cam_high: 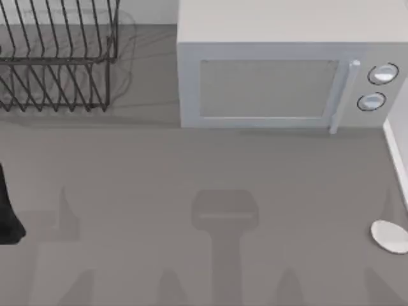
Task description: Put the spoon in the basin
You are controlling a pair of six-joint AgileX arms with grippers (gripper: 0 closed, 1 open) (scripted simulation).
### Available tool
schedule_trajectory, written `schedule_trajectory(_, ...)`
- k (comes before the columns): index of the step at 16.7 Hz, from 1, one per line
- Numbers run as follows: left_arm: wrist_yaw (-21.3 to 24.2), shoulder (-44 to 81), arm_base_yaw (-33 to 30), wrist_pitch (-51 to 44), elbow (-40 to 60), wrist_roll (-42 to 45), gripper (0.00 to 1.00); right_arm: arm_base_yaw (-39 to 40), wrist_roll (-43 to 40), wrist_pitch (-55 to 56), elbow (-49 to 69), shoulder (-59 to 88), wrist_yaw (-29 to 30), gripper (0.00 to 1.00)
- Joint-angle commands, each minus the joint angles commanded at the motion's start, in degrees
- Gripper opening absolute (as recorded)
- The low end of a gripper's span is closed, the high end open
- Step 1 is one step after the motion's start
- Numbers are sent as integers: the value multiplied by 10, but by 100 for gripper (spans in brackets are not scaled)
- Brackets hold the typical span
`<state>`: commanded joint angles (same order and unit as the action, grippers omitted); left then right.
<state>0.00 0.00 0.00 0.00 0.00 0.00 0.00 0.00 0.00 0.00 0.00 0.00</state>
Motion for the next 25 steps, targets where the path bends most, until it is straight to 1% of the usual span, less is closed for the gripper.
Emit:
schedule_trajectory(3, 0, 0, 0, 0, 0, 0, 100, -1, -7, -7, 7, 7, 1, 100)
schedule_trajectory(6, 0, 0, 0, 0, 0, 0, 100, -7, -60, -56, 54, 62, 2, 100)
schedule_trajectory(10, 0, 0, 0, 0, 0, 0, 100, -15, -194, -181, 158, 219, 2, 100)
schedule_trajectory(16, 0, 0, 0, 0, 0, 0, 100, -32, -432, -412, 334, 546, 2, 100)
schedule_trajectory(19, 0, 0, 0, 0, 0, 0, 100, -39, -534, -508, 413, 680, 2, 100)
schedule_trajectory(22, 0, 0, 0, 0, 0, 0, 100, -44, -608, -574, 476, 765, 3, 100)
schedule_trajectory(25, 0, 0, 0, 0, 0, 0, 100, -47, -645, -605, 510, 804, 3, 100)
